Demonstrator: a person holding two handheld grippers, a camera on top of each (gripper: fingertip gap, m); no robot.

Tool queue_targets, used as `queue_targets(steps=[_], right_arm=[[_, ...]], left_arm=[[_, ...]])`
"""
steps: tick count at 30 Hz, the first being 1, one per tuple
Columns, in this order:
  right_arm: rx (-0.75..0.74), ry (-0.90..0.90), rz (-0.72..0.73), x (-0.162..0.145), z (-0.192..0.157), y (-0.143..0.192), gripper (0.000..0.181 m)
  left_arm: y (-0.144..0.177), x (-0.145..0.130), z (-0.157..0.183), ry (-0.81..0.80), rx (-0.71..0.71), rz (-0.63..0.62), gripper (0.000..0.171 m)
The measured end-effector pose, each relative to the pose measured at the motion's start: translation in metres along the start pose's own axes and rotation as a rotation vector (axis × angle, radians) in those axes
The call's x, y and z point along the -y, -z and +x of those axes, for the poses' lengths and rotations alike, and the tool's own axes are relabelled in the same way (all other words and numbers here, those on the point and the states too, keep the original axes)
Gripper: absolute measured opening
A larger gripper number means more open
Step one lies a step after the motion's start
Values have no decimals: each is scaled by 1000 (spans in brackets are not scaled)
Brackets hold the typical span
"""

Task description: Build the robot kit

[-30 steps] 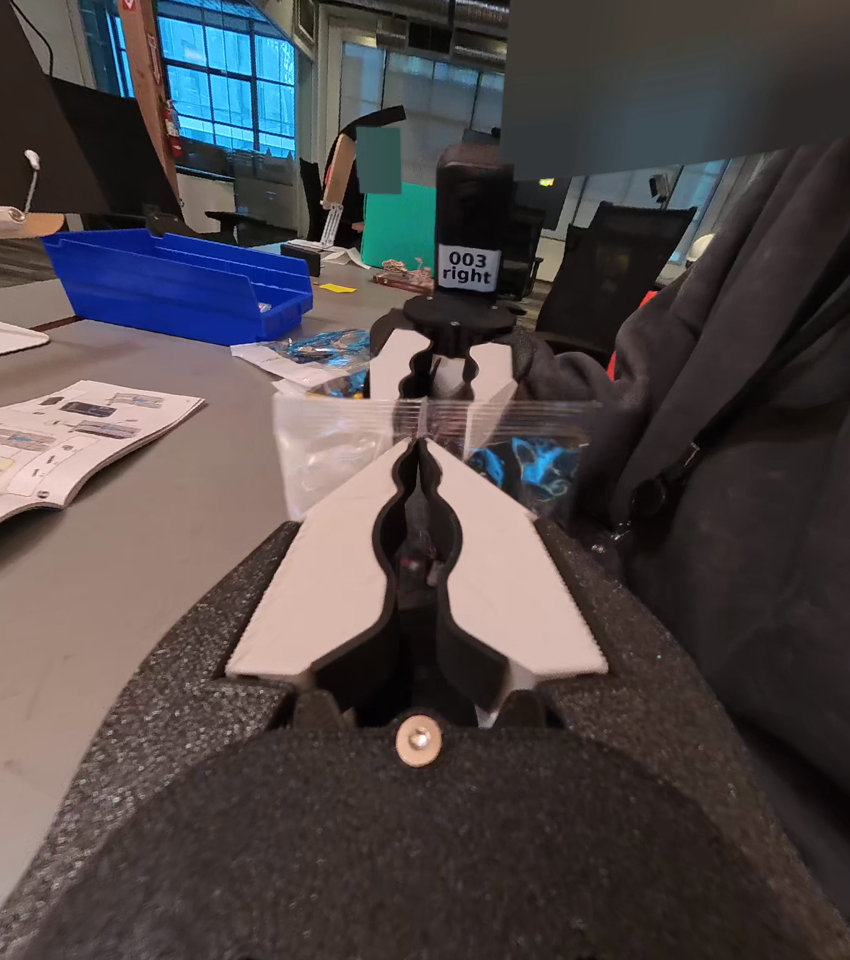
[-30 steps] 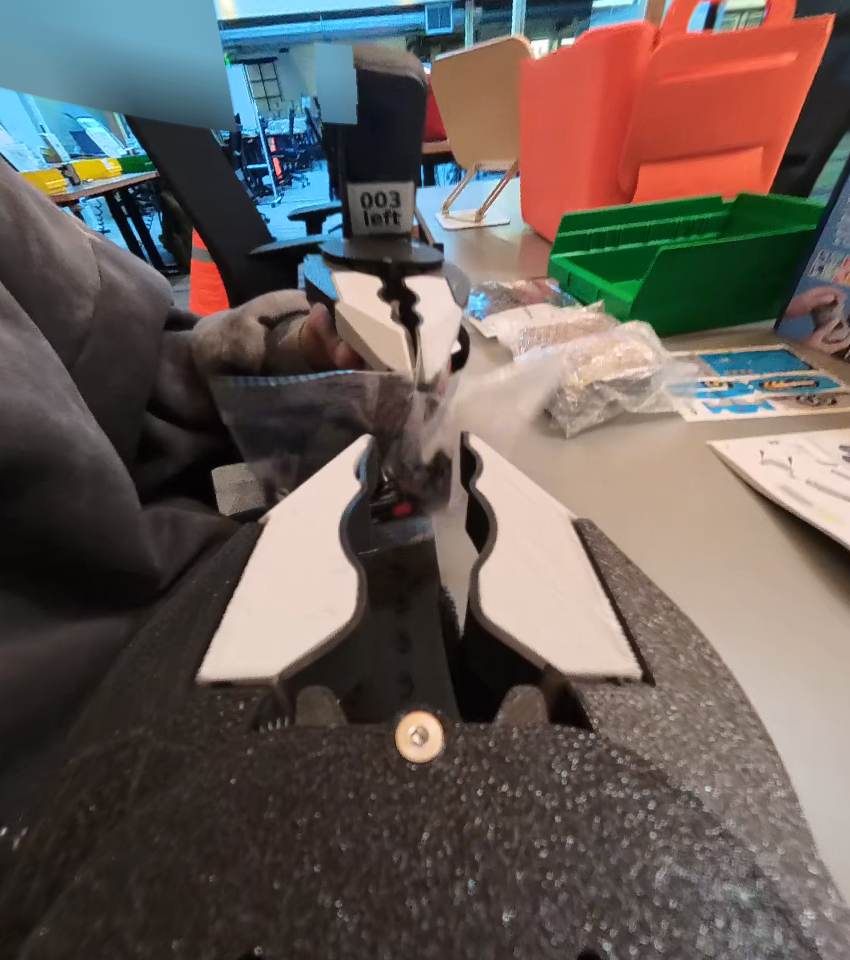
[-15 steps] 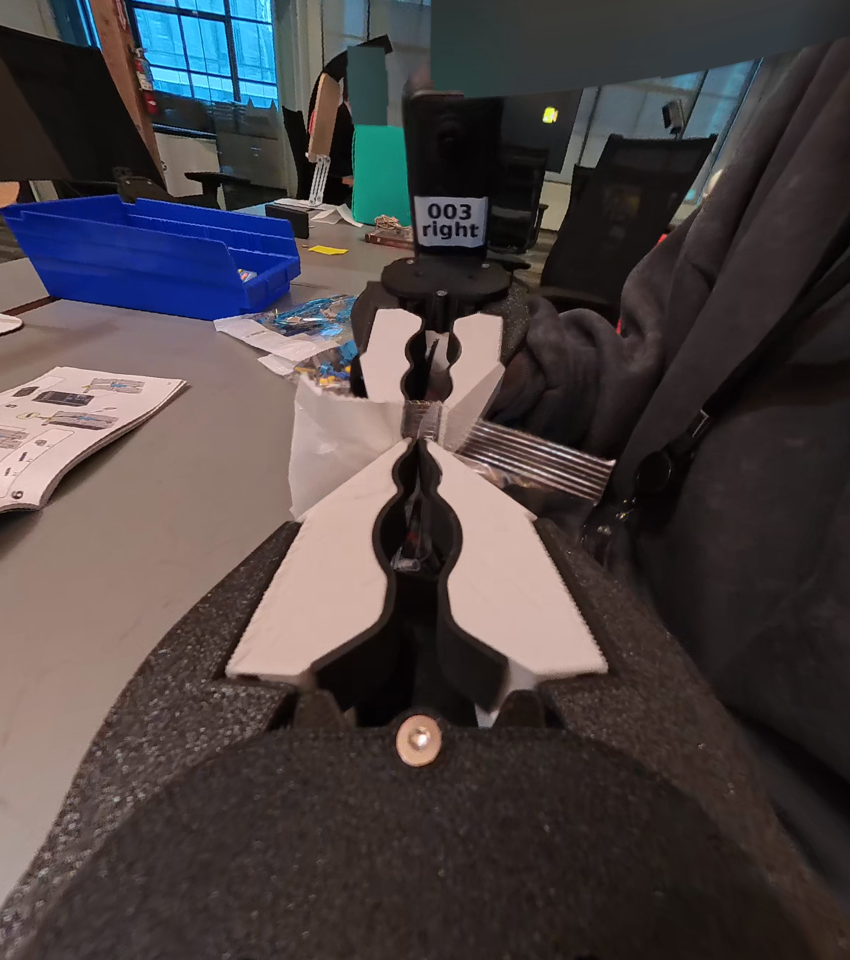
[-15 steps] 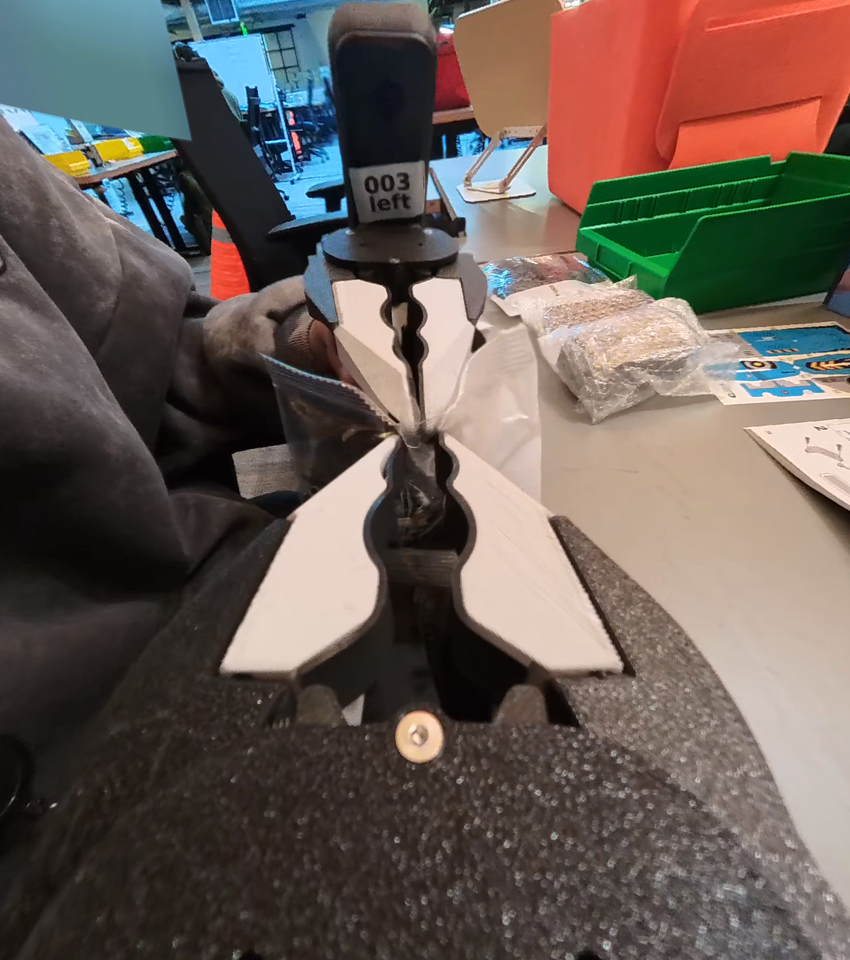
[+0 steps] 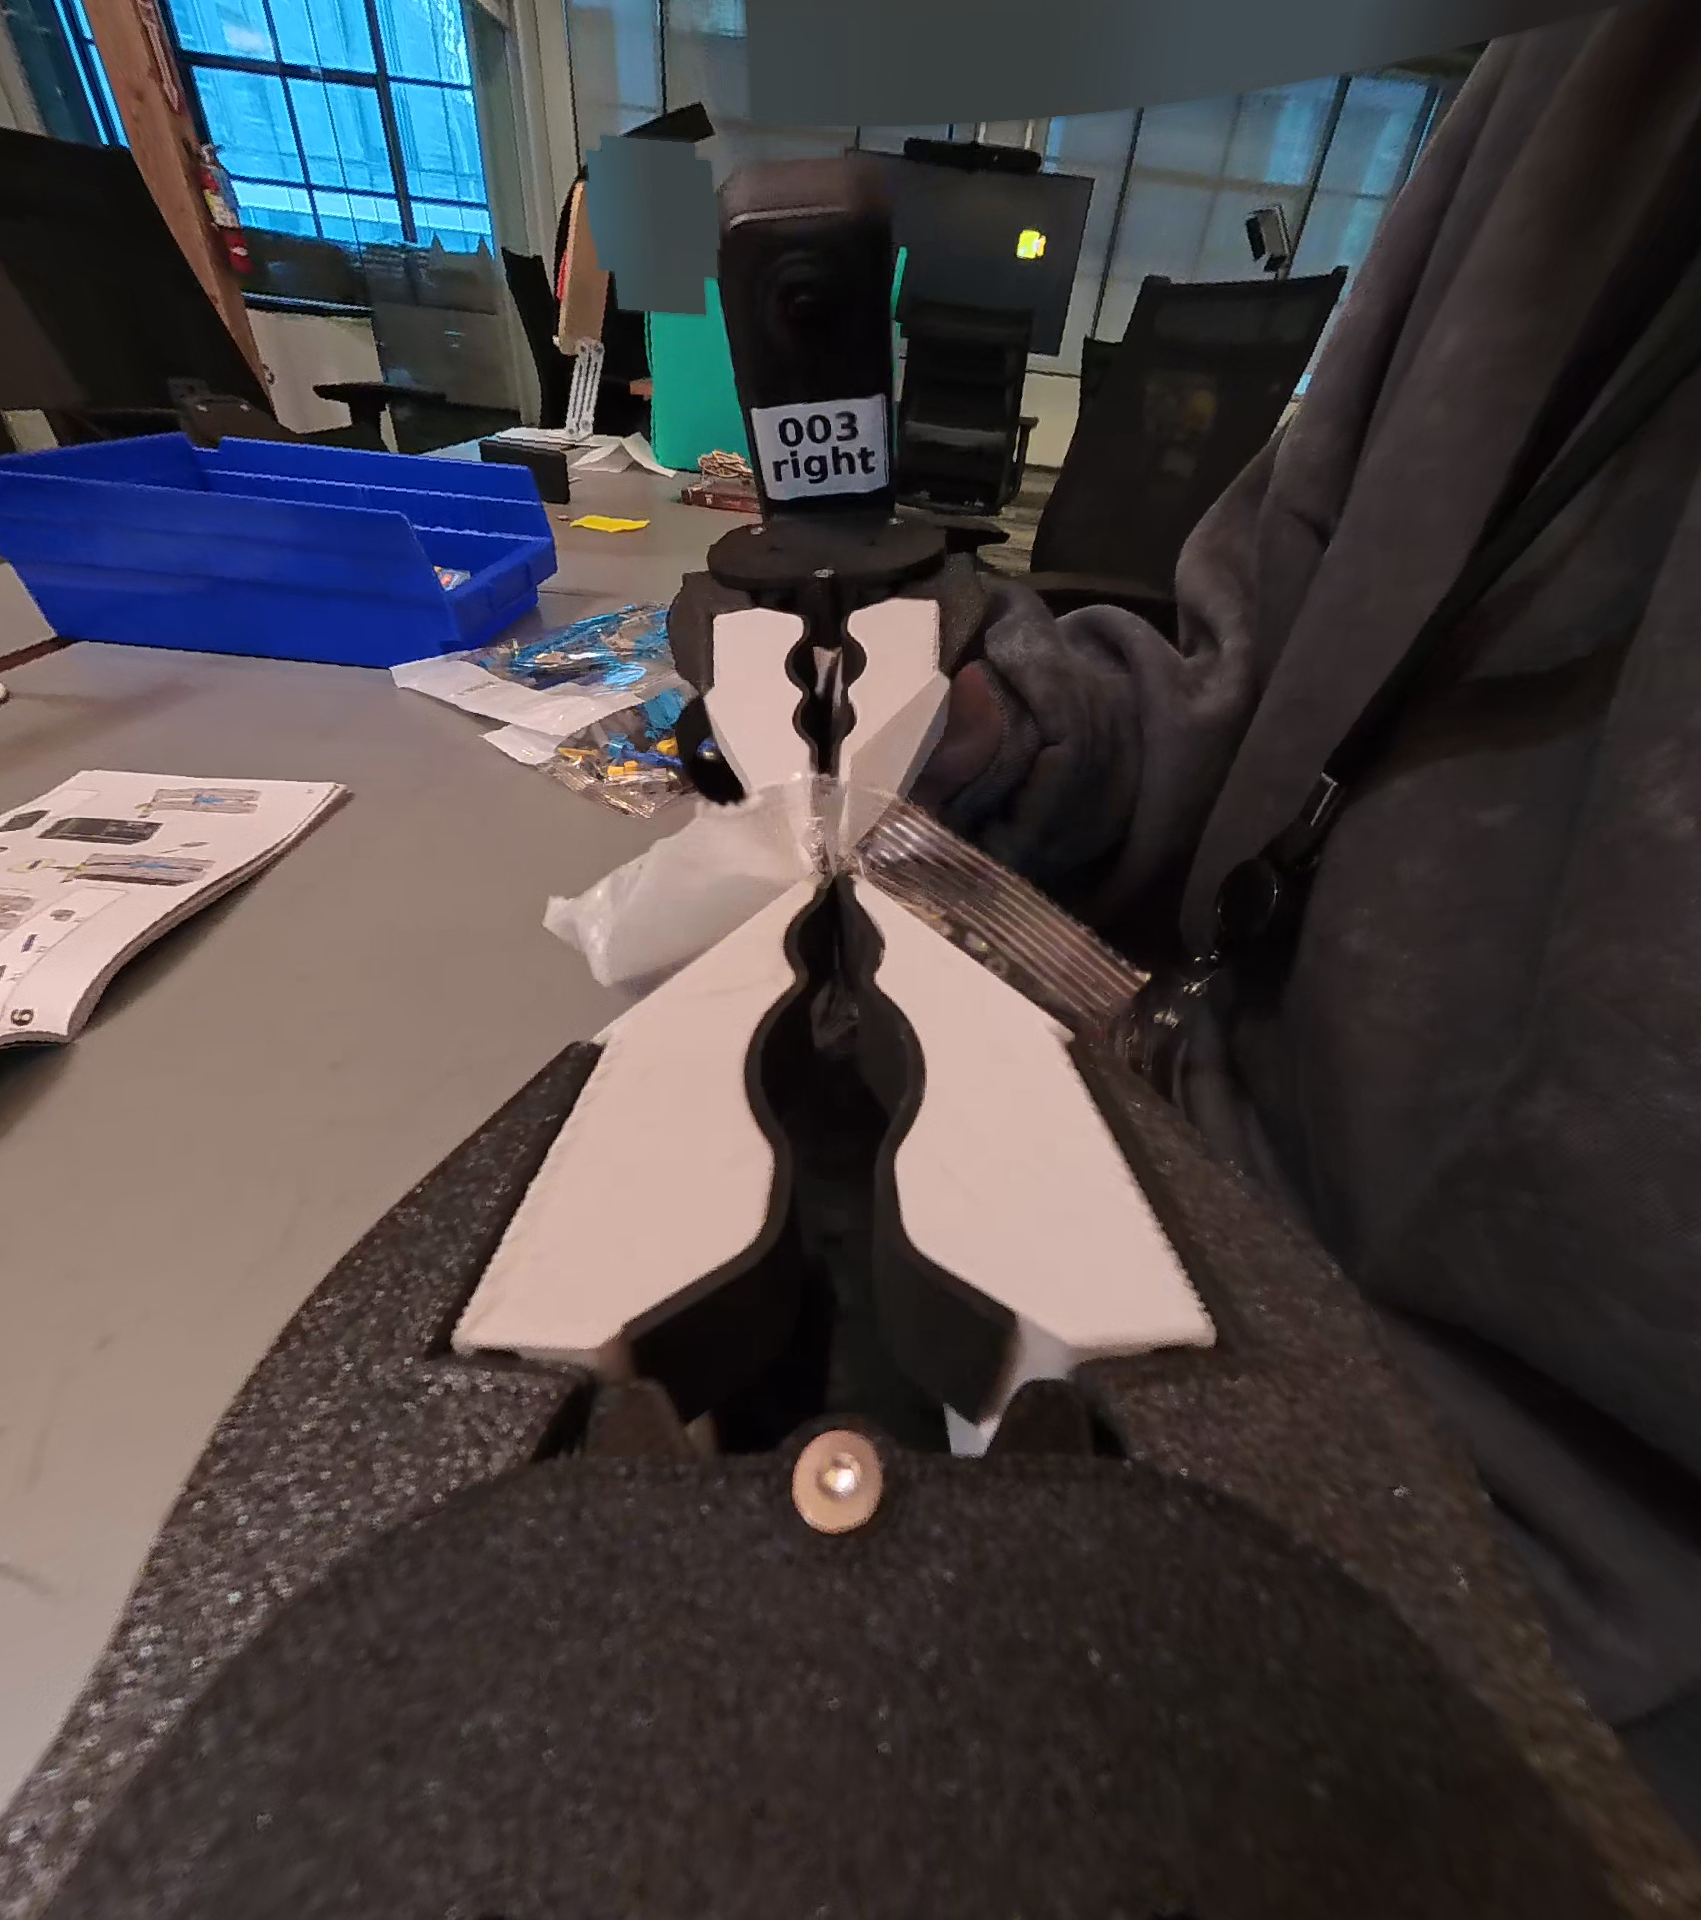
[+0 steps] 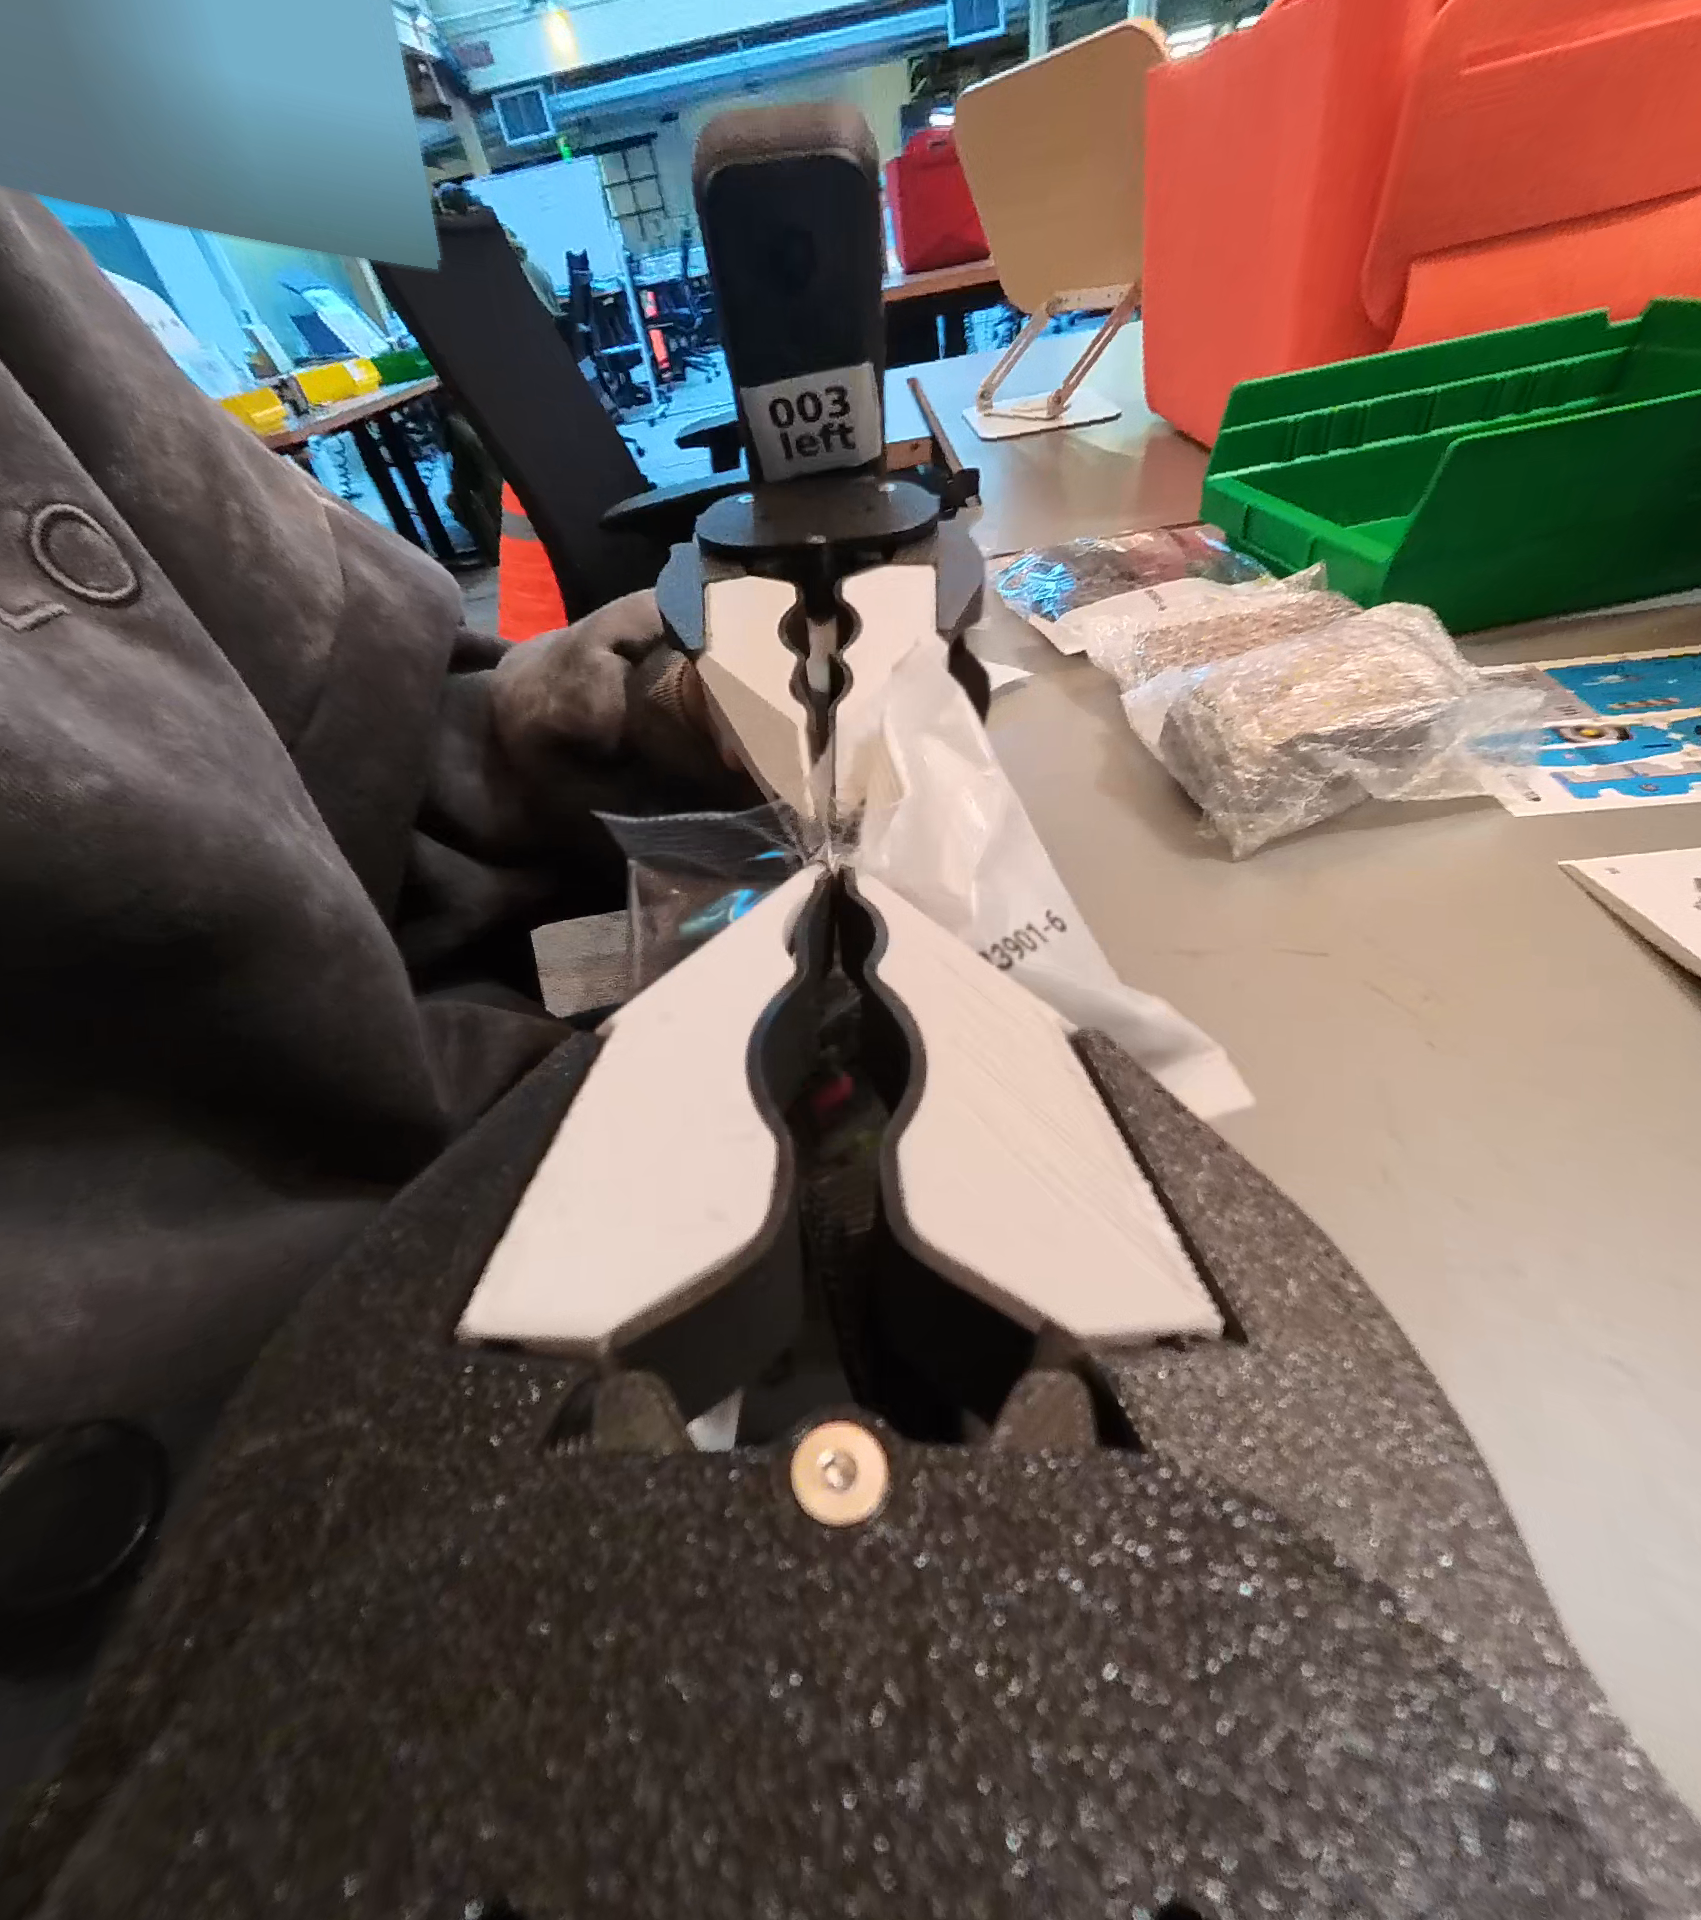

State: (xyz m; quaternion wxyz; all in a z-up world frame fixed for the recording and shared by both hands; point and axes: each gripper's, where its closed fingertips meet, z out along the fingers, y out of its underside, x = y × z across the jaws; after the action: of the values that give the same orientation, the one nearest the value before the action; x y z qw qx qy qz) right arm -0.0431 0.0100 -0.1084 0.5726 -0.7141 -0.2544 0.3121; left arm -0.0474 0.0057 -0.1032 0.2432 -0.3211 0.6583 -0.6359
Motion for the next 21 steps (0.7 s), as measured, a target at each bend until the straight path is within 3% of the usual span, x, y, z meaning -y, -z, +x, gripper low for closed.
queue_targets(steps=[15, 16, 18, 19, 21], right_arm=[[95, -84, 72, 9, -7, 6, 0], [114, -108, 139, 19, -6, 17, 0], [16, -195, 365, 48, 31, 81, 0], [-82, -153, 307, 38, 46, 93, 0], [-74, -151, 258, 31, 44, 77, 0]], left_arm=[[4, 6, 5, 33, -44, 59, 0], [14, 10, 1, 41, -29, 91, 0], [67, 28, -25, 111, 74, 272, 0], [81, 32, -30, 108, 102, 316, 0], [59, 35, -25, 81, 74, 280, 0]])
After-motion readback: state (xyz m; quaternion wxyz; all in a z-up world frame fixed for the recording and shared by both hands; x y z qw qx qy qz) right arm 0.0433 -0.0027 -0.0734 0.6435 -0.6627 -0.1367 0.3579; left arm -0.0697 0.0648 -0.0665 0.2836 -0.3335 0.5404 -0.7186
